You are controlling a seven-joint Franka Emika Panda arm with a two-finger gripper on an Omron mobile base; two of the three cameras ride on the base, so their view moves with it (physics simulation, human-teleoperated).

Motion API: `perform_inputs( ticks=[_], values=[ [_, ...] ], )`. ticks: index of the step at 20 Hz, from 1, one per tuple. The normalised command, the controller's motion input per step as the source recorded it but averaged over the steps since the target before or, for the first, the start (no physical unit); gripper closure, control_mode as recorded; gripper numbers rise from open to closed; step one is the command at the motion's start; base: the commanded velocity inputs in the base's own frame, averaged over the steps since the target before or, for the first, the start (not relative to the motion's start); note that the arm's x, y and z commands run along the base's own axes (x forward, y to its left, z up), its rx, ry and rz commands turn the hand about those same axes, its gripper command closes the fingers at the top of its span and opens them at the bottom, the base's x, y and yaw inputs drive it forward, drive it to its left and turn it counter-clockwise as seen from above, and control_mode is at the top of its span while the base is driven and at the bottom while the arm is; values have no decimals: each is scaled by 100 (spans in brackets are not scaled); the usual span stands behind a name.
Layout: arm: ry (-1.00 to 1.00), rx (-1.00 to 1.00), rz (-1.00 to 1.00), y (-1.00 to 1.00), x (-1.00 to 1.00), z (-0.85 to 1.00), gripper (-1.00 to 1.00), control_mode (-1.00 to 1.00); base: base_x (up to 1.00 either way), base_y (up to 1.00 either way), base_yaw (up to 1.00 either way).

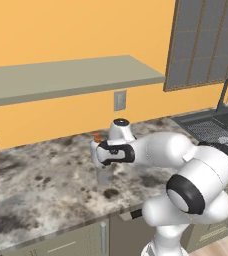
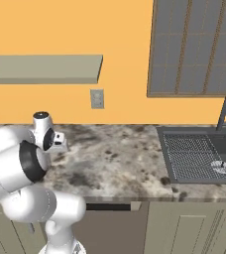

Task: Move the glass cup from next to the sink to the open cabinet. Then, move the bowl with the onion to the fridge to clear the area for faucet cleaning.

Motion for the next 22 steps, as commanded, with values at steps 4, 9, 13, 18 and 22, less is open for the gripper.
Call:
perform_inputs(
  ticks=[4,9,13,18,22],
  values=[
    [11,0,2,0,0,-48,-100,-100,0,0,0],
    [7,0,1,0,0,-31,-100,-100,0,0,0],
    [5,0,3,0,-27,-56,-100,-100,0,0,0],
    [0,1,3,8,-47,-56,100,-100,0,0,0],
    [0,0,0,0,0,0,100,-100,0,0,0]
  ],
)
